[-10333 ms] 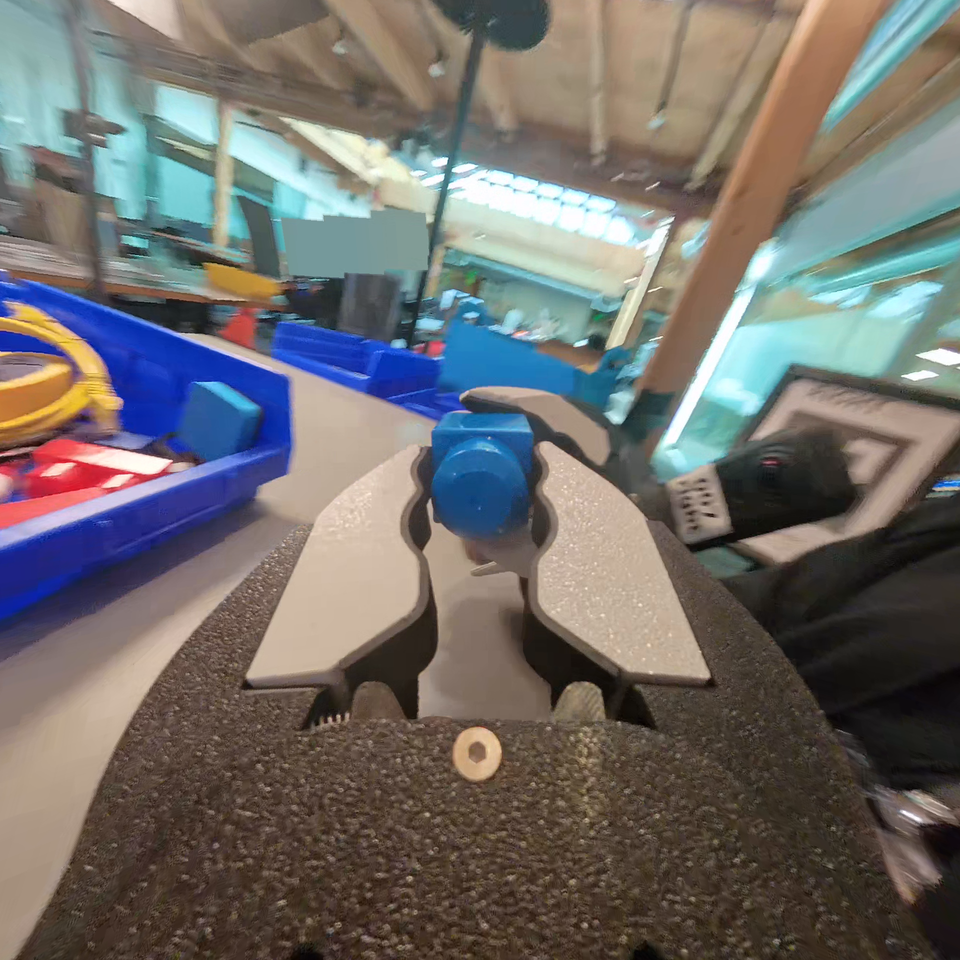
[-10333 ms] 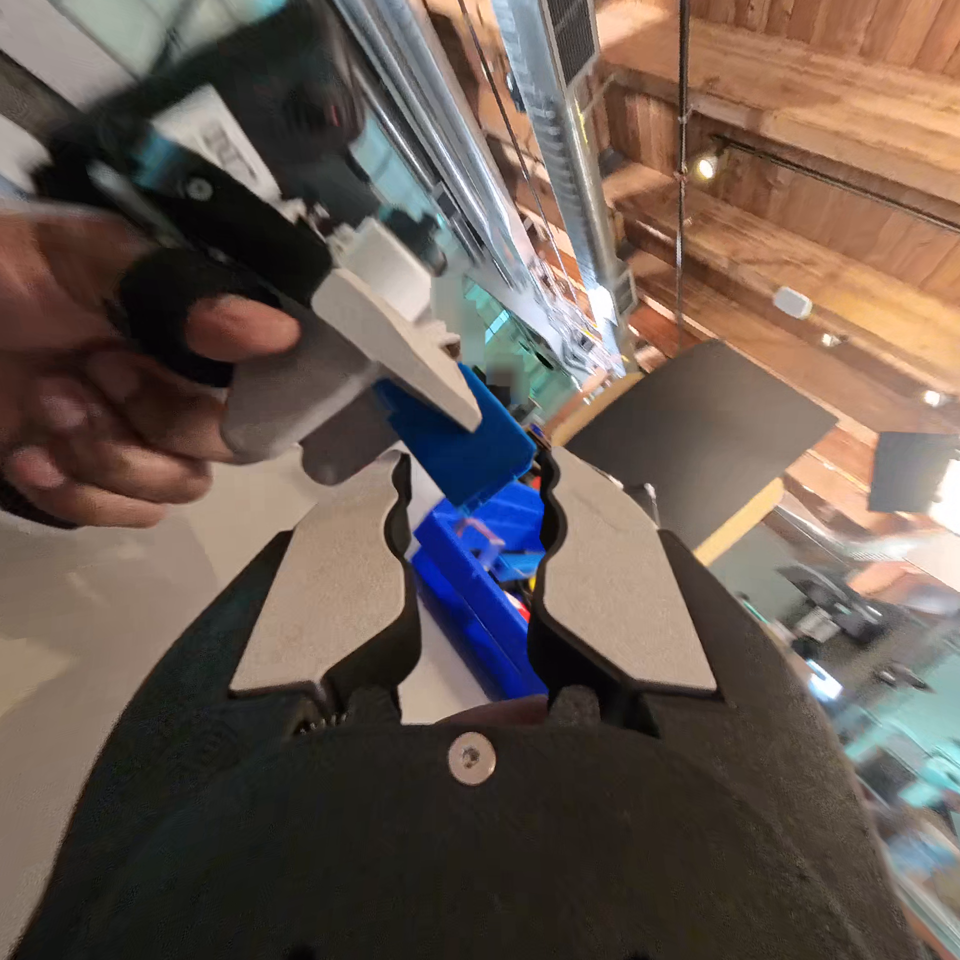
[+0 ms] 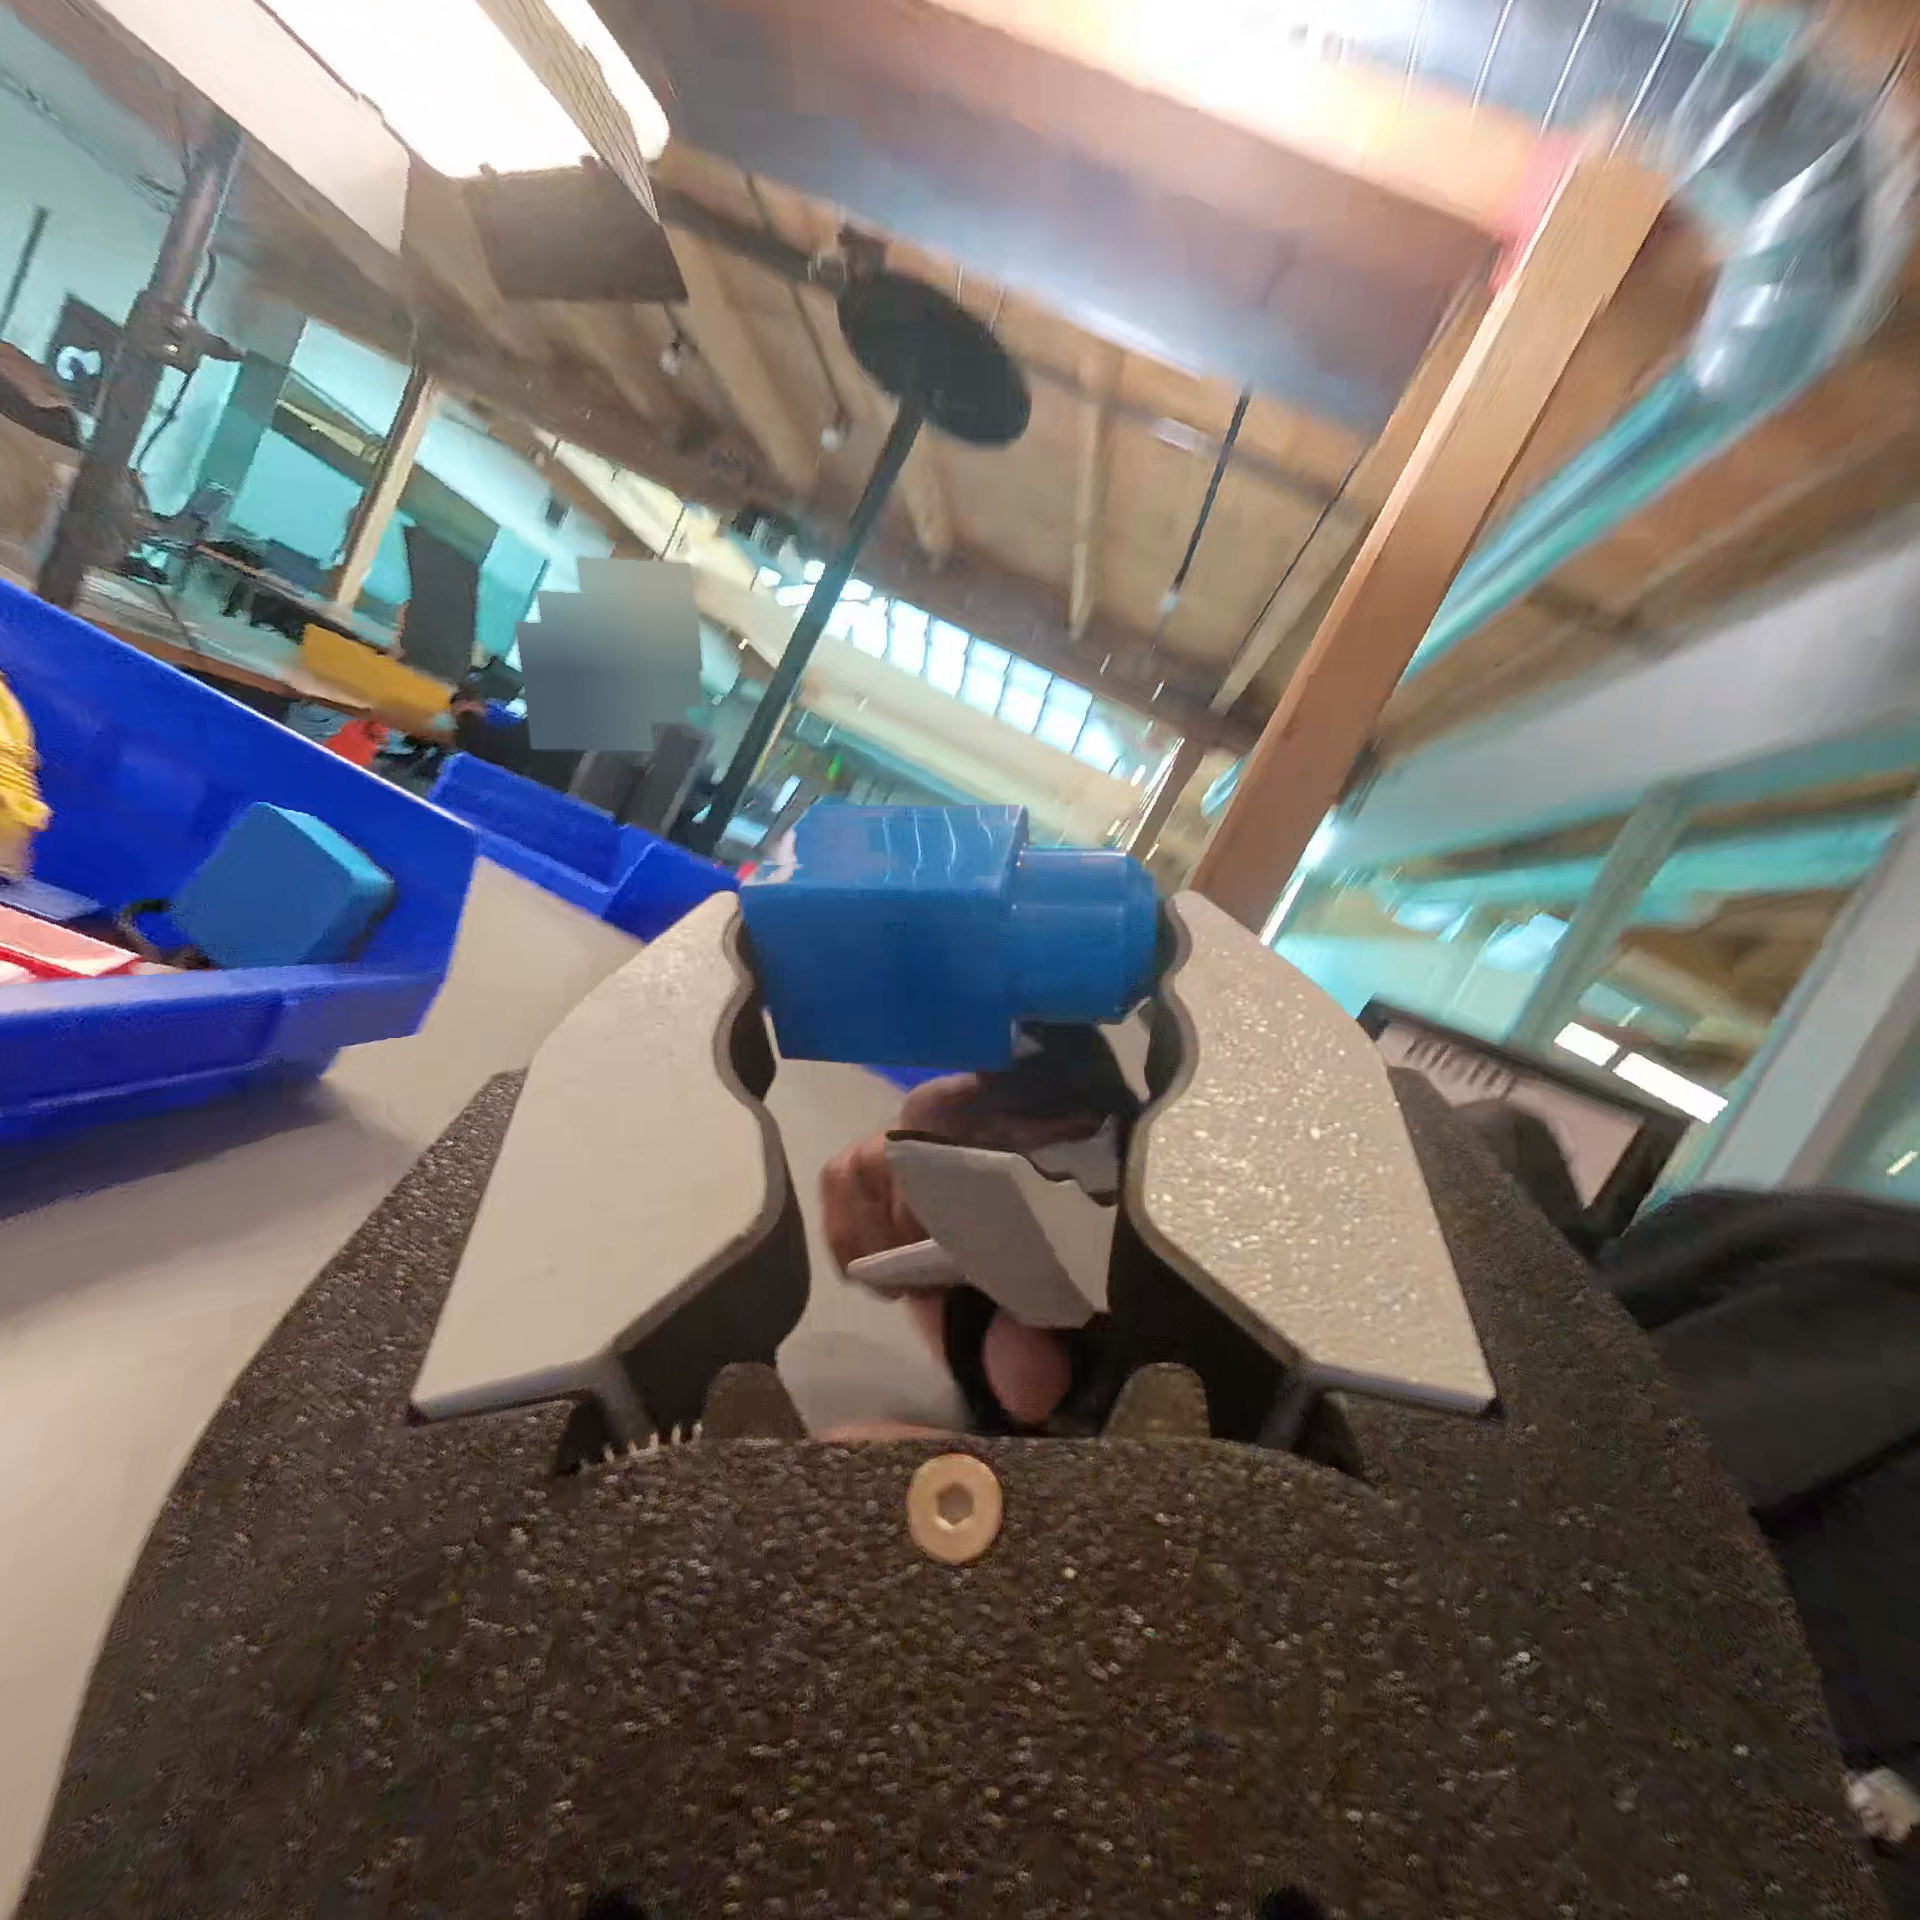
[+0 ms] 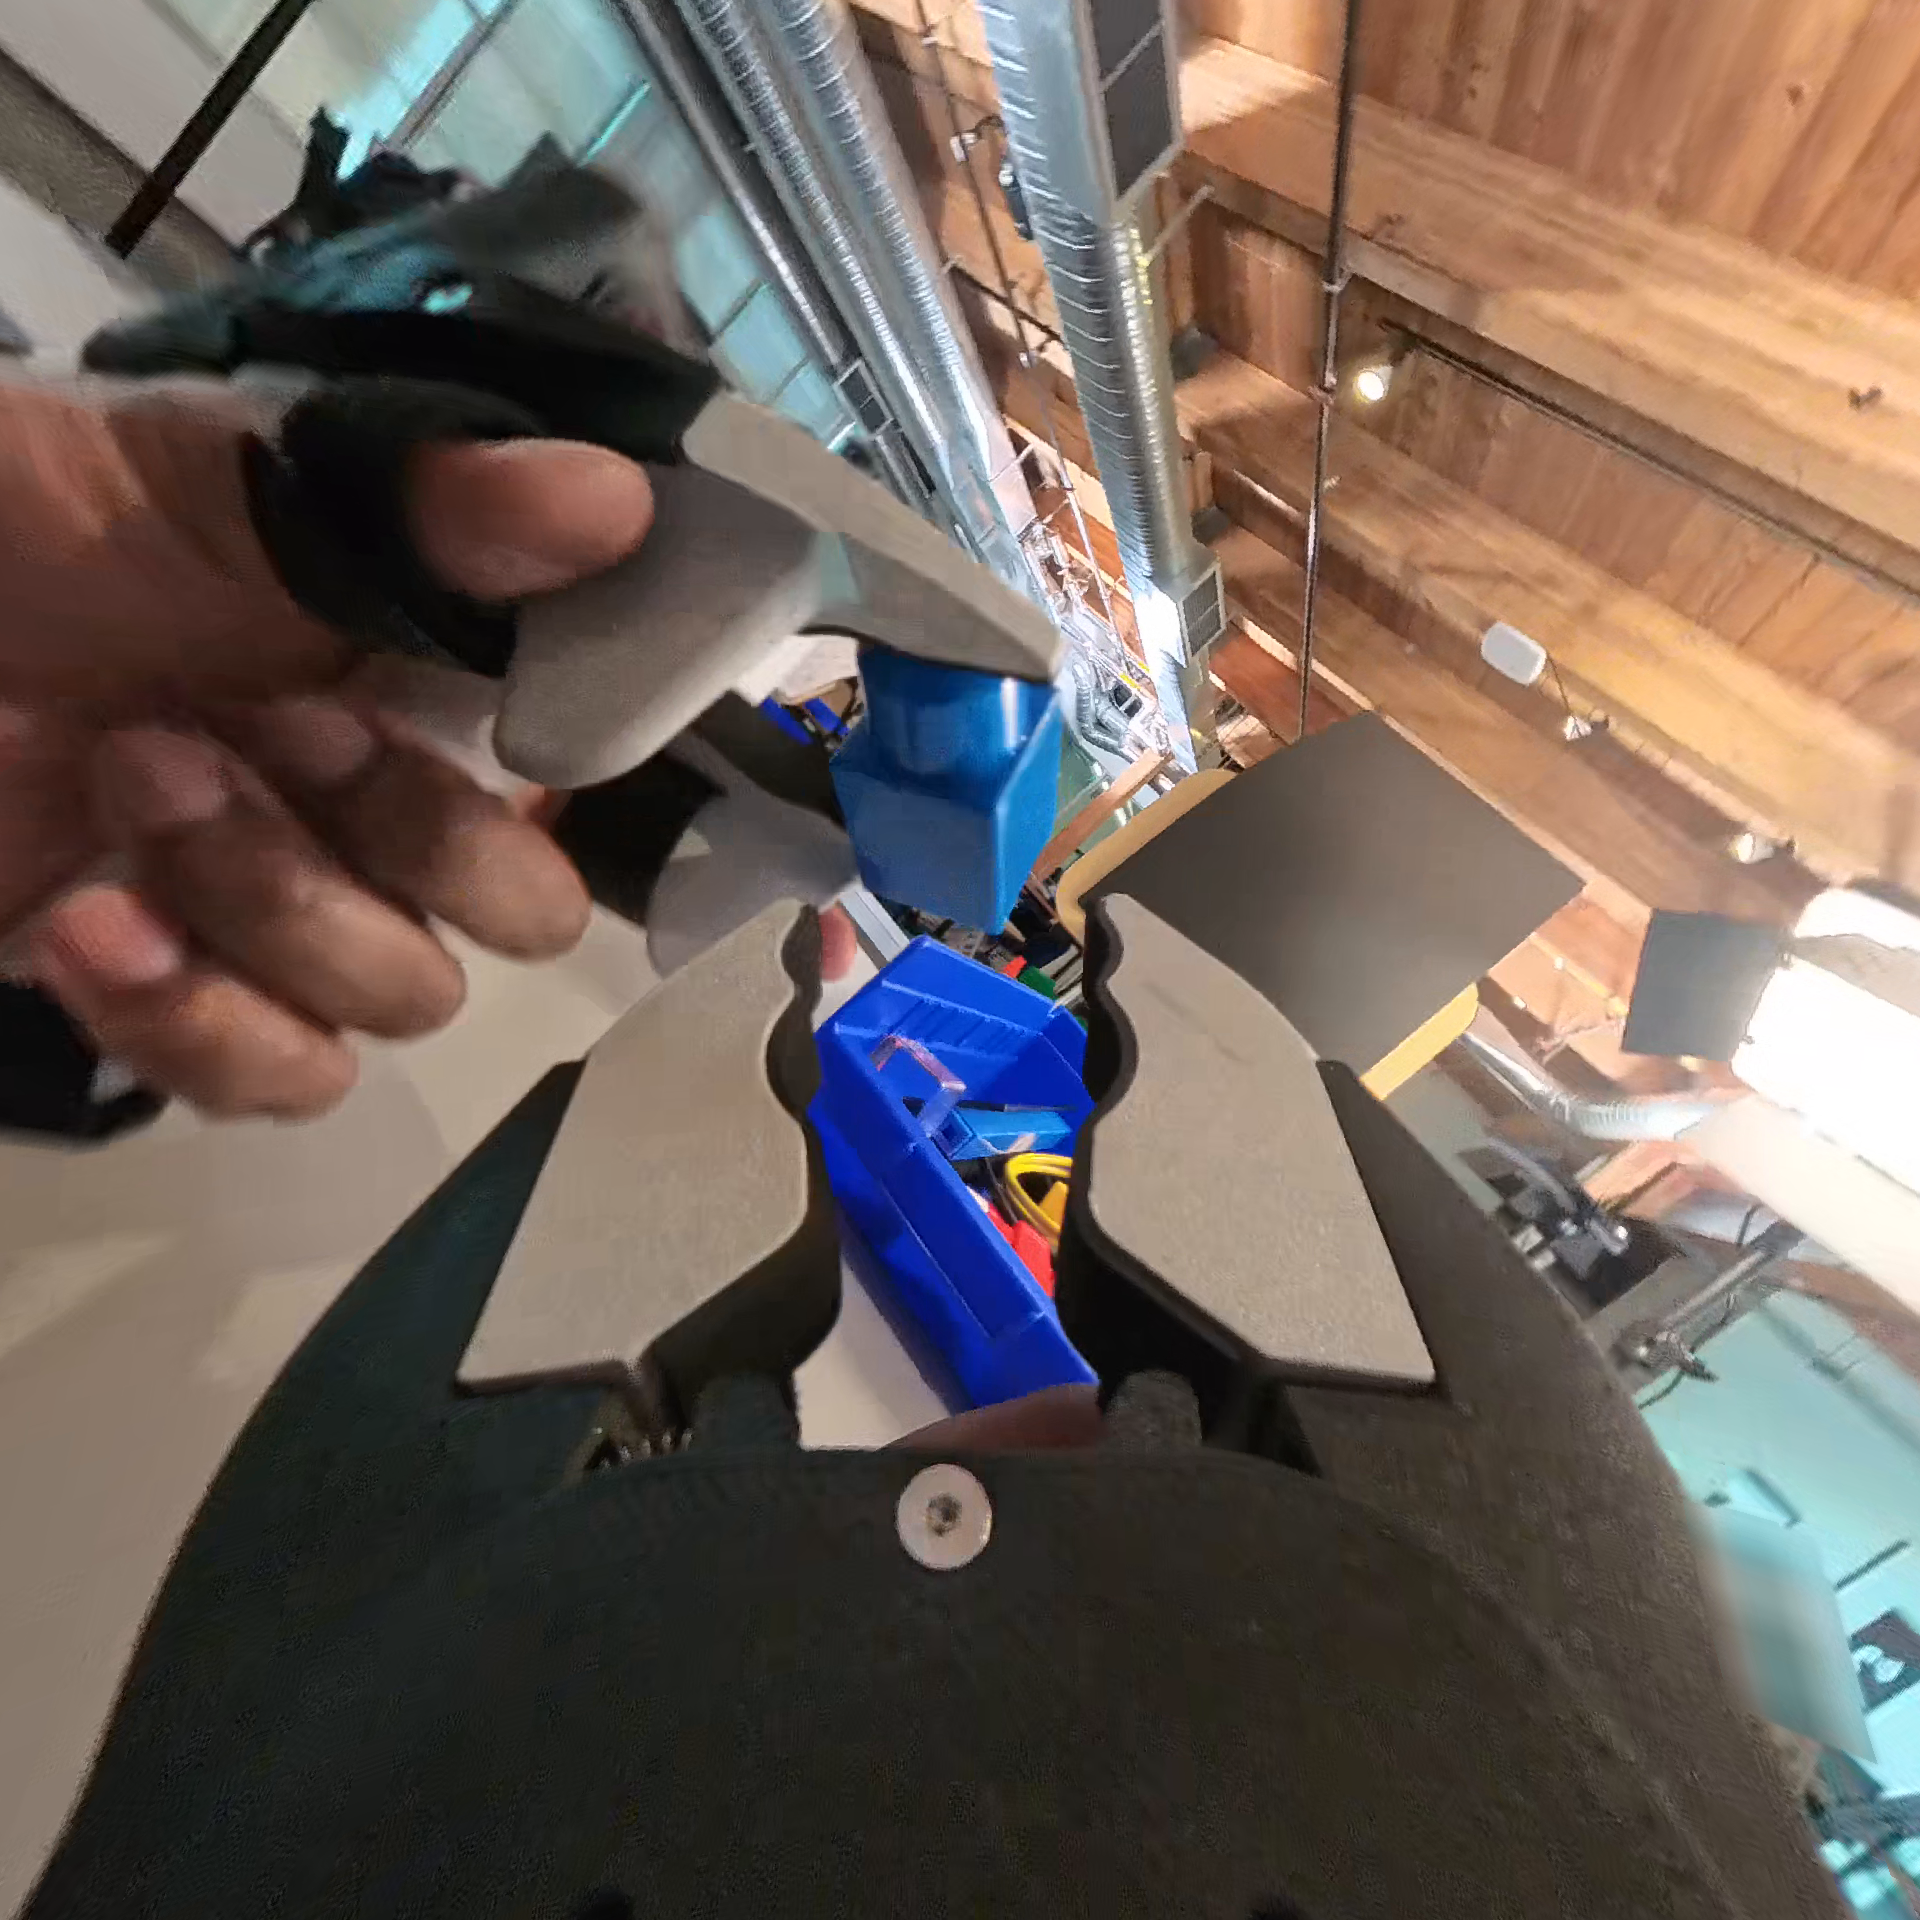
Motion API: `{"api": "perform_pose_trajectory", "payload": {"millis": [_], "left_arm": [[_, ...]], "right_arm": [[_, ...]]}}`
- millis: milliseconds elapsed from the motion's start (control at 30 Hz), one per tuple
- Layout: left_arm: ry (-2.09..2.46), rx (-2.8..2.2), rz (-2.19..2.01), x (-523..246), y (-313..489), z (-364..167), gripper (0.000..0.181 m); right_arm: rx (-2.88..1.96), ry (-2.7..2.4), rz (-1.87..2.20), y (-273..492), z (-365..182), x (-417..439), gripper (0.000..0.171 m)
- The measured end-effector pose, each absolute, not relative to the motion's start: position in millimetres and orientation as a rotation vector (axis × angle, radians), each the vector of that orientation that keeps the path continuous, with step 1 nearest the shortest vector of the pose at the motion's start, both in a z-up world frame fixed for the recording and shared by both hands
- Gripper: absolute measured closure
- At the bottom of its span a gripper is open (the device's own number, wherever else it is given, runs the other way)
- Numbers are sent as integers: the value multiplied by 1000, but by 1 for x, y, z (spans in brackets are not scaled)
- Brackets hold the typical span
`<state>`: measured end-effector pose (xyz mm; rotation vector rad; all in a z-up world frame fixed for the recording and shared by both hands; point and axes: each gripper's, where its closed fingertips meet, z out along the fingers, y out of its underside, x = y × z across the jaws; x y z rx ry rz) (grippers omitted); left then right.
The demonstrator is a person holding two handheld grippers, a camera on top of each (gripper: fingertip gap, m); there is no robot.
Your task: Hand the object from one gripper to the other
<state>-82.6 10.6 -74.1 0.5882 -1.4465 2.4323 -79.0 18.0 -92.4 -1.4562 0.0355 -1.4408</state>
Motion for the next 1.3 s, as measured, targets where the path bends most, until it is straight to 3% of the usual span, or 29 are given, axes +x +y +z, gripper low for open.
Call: {"api": "perform_pose_trajectory", "payload": {"millis": [233,667,900,1133,1300], "left_arm": [[-894,757,2296,-78,5,-77,110],[-1038,768,2266,-88,-14,-85,110],[-1652,648,2455,-82,-10,-91,106],[-2564,221,2718,-78,15,-88,101],[-2603,-186,2744,-97,23,-88,110]], "right_arm": [[-1441,122,-1429,15,-91,-73,122],[-1476,126,-1512,14,-96,-68,131],[-1471,206,-1317,5,-96,-63,135],[-1488,245,-781,18,-106,-73,135],[-1462,292,-316,23,-109,-86,135]]}}
